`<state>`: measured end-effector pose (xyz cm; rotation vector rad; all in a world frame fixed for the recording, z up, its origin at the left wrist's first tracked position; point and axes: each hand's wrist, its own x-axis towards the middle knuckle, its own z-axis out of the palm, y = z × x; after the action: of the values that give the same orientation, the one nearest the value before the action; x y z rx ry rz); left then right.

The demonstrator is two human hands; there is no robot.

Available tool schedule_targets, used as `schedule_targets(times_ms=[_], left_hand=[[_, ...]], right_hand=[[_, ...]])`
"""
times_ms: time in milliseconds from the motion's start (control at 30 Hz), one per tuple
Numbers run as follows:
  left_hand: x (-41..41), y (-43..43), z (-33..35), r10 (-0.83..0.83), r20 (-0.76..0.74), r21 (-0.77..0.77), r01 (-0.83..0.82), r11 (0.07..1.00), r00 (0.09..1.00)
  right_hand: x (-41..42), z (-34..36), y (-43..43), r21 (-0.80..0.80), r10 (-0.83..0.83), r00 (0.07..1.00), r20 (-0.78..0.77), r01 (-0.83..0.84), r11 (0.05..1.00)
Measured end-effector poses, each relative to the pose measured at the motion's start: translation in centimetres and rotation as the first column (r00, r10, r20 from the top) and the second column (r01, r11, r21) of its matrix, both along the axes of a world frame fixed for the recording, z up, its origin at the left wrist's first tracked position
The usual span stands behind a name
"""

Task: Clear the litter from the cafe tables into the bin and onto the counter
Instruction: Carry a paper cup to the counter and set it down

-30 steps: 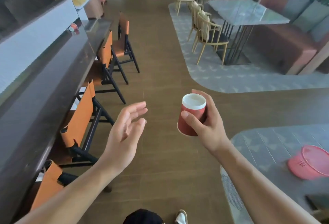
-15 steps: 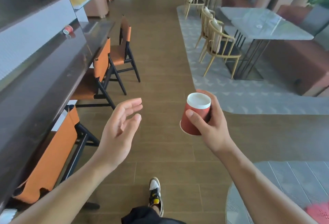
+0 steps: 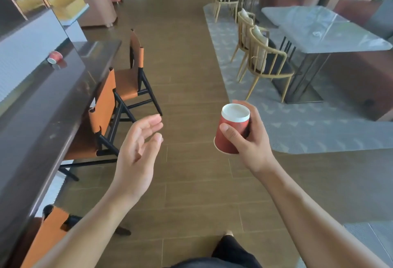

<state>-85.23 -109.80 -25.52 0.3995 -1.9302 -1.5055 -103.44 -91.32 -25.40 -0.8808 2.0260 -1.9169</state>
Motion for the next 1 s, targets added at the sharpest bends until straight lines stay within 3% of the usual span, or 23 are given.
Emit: schedule_targets(times_ms=[533, 1000], left_hand=[[-33.8, -15.5, 0.2, 0.145, -0.028, -0.019, -0.145, 0.989, 0.989], [-56.2, -31.7, -0.2, 0.213, -0.059, 0.047, -0.211, 0.976, 0.975]], right_hand=[[-36.0, 0.6, -17.7, -0.029, 0.105, 0.994, -0.009, -0.105, 0.994], [-58.7, 0.5, -33.8, 0.027, 0.128, 0.991, -0.027, -0.128, 0.991]])
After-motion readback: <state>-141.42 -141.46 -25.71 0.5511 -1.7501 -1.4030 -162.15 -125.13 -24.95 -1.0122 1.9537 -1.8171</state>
